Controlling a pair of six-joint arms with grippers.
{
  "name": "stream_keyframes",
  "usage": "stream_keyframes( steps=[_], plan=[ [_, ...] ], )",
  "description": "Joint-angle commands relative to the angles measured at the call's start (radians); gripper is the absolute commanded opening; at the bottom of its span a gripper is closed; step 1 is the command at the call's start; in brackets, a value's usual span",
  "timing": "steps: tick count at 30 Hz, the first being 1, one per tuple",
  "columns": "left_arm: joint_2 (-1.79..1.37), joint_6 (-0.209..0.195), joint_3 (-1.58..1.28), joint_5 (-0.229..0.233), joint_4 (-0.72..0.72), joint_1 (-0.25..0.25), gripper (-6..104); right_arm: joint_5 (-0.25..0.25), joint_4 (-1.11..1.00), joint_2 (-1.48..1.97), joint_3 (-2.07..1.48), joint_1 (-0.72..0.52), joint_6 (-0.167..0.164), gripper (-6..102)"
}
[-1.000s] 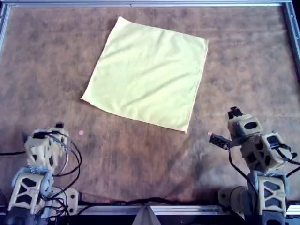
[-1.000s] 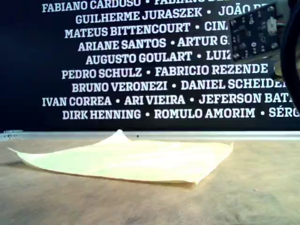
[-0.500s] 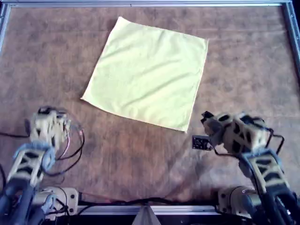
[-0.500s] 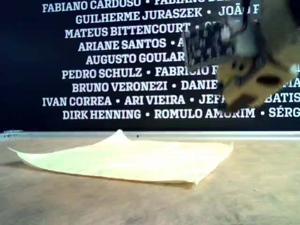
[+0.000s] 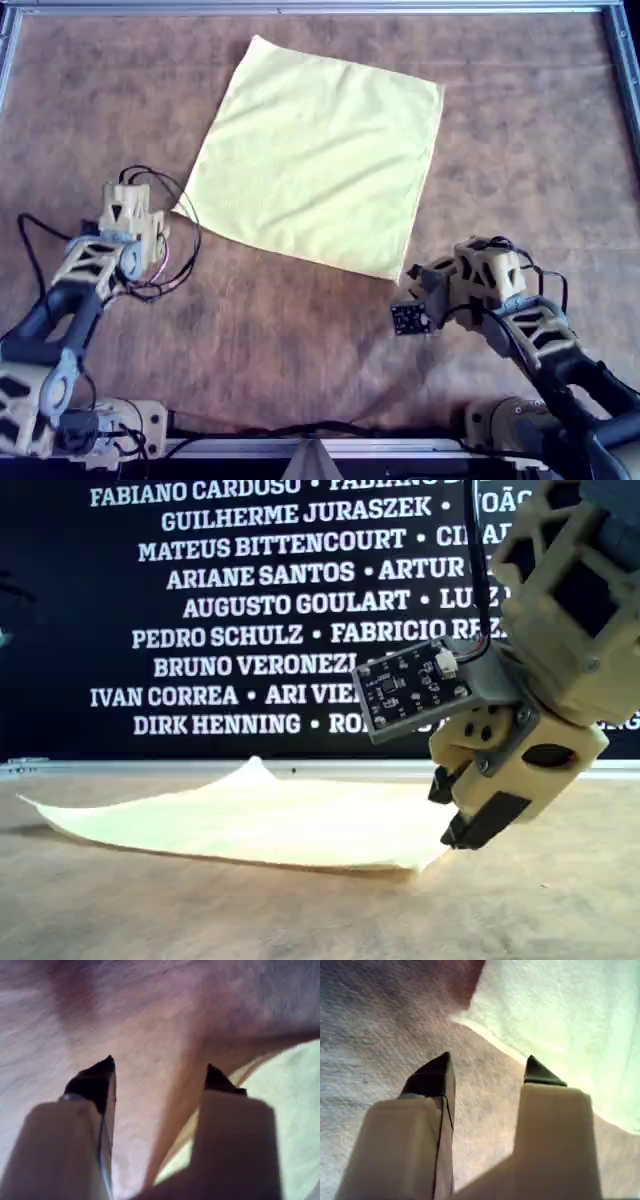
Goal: Fold a cloth
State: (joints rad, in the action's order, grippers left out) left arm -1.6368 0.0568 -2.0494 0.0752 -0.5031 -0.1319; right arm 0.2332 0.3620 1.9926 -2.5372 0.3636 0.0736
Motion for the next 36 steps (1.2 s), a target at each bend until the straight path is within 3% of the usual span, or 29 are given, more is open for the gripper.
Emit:
stream_keyframes(
  steps=[1,17,23,36],
  plan=[
    [0.035,0.008,0.127,-0.008,0.025,-0.02,63,0.003,0.017,0.006,0.077,0.008,-0.005,58],
    [0.27,0.008,0.351,-0.006,0.025,-0.084,63,0.003,0.017,-0.291,0.275,0.058,-0.003,58],
    [0.318,0.008,0.373,-0.006,0.025,-0.114,63,0.003,0.017,-0.344,0.313,0.058,0.012,58],
    [0.456,0.006,0.495,-0.006,0.025,-0.114,63,0.003,-0.002,-0.414,0.397,0.058,0.014,58]
  ],
)
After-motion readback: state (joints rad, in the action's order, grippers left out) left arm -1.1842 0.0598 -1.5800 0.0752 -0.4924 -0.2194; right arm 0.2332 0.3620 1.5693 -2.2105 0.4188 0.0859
